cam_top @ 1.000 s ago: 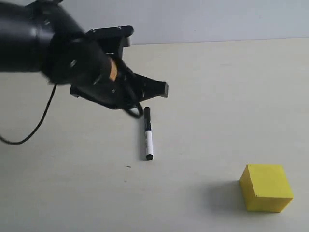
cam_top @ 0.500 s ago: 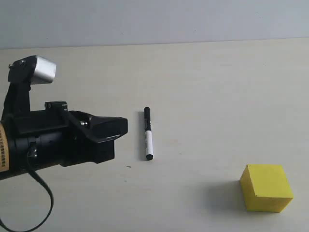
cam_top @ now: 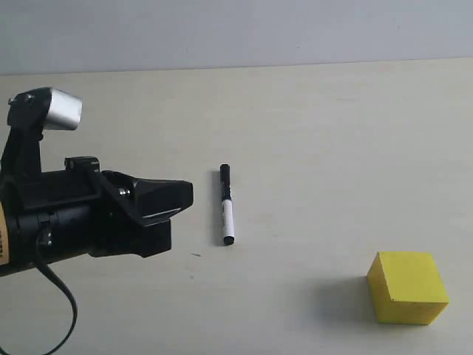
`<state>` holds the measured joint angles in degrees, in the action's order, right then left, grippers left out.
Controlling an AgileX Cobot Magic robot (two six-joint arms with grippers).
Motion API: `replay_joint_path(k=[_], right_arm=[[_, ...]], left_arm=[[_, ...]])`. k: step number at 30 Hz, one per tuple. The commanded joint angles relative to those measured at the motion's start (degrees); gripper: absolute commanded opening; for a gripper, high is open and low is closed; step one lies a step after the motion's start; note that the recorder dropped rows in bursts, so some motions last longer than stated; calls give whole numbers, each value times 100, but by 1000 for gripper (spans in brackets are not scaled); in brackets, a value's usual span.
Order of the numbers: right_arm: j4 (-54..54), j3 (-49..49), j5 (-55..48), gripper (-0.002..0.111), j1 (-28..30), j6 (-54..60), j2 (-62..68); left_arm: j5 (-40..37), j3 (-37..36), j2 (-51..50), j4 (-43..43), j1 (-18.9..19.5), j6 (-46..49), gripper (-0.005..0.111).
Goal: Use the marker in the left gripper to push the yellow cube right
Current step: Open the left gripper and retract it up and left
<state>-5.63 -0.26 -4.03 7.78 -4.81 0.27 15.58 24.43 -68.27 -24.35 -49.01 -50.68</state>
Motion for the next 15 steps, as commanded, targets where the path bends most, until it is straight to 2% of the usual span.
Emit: replay_joint_path(k=[1,7,9,13,15], right_arm=[[4,26,33,0,-13,16,-27],[4,26,33,0,-13,16,-27],[4,26,33,0,-13,16,-27],[4,26,33,0,-13,16,-27],[4,26,33,0,-13,16,-27]], left_arm=[[-52,-43,49,-37,-11,80,0],[-750,-43,49,-16,4,-80,0],[-847,-93,191,-16,182,-102,0],[-823,-564,935,-16,1014,-503,0],[-823,-996,1674,-16,1553,-686,0]])
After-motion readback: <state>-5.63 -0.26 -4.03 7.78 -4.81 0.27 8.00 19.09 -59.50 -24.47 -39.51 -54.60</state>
